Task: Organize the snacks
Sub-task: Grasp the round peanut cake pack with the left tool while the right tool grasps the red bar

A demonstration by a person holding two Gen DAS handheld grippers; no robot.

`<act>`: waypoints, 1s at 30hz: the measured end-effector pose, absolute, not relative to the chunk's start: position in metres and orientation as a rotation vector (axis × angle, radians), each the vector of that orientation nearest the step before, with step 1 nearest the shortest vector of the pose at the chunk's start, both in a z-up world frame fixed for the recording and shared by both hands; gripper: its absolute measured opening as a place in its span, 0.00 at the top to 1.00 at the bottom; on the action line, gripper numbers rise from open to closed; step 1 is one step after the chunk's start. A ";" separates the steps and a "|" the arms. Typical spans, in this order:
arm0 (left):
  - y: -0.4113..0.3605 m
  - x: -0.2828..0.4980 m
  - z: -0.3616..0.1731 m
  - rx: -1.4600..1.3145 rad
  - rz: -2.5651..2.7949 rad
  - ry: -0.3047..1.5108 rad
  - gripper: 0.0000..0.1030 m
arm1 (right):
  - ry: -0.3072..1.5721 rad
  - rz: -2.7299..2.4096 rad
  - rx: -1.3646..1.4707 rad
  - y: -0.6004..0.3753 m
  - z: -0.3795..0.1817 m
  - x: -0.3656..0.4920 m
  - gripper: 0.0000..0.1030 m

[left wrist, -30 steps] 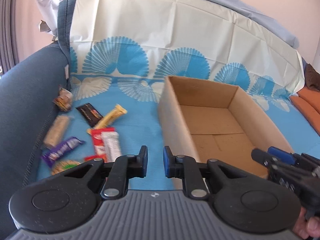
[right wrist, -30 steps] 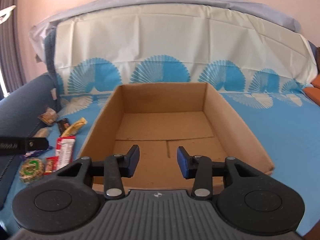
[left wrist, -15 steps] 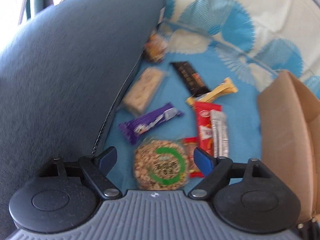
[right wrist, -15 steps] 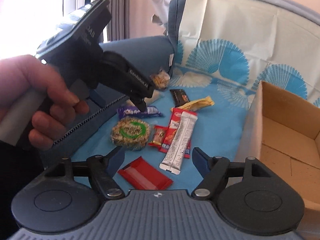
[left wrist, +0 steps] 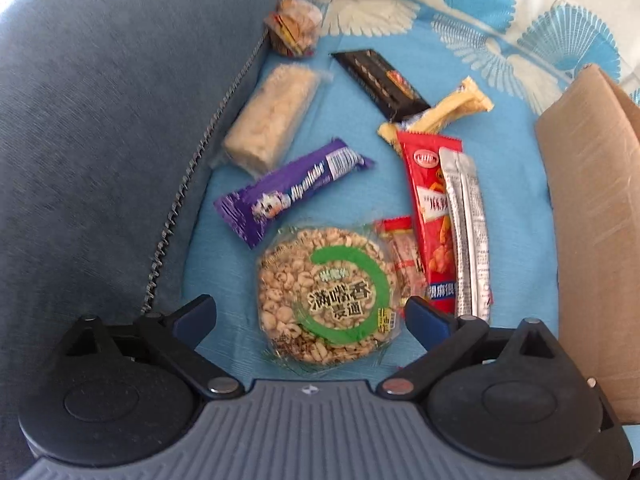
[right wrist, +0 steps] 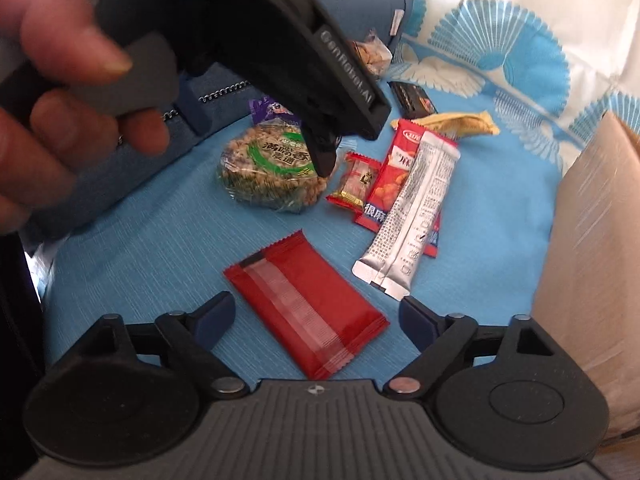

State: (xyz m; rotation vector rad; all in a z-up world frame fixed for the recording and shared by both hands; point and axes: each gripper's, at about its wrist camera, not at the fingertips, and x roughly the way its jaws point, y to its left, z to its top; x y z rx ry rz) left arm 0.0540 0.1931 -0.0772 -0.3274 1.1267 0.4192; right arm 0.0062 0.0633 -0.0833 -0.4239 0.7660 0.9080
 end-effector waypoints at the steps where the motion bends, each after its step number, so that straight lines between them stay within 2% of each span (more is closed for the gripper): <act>1: 0.193 0.056 -0.080 -0.330 0.417 1.134 0.02 | 0.778 0.906 -0.414 0.062 -0.084 0.009 0.09; 4: 0.193 0.060 -0.086 -0.328 0.421 1.153 0.02 | 0.802 0.909 -0.386 0.061 -0.084 0.013 0.10; 6: 0.192 0.062 -0.089 -0.326 0.425 1.157 0.02 | 0.807 0.924 -0.377 0.060 -0.084 0.013 0.15; 7: 0.192 0.062 -0.090 -0.325 0.426 1.159 0.02 | 0.813 0.937 -0.363 0.059 -0.084 0.013 0.19; 9: 0.191 0.062 -0.091 -0.324 0.428 1.163 0.02 | 0.813 0.968 -0.340 0.056 -0.083 0.012 0.37; 12: 0.190 0.062 -0.091 -0.315 0.434 1.159 0.09 | 0.811 0.978 -0.331 0.052 -0.082 0.011 0.46; 13: 0.191 0.062 -0.090 -0.313 0.438 1.156 0.12 | 0.813 0.979 -0.320 0.051 -0.080 0.009 0.47; 14: 0.191 0.061 -0.090 -0.315 0.440 1.153 0.19 | 0.814 0.978 -0.313 0.050 -0.079 0.009 0.48; 15: 0.191 0.061 -0.089 -0.316 0.442 1.149 0.20 | 0.811 0.974 -0.308 0.048 -0.077 0.007 0.48; 22: 0.190 0.050 -0.075 -0.325 0.441 1.111 0.20 | 0.828 0.908 -0.286 0.040 -0.069 0.005 0.49; 30: 0.172 0.048 -0.076 -0.256 0.375 1.158 0.21 | 0.887 0.810 -0.338 0.040 -0.074 0.002 0.45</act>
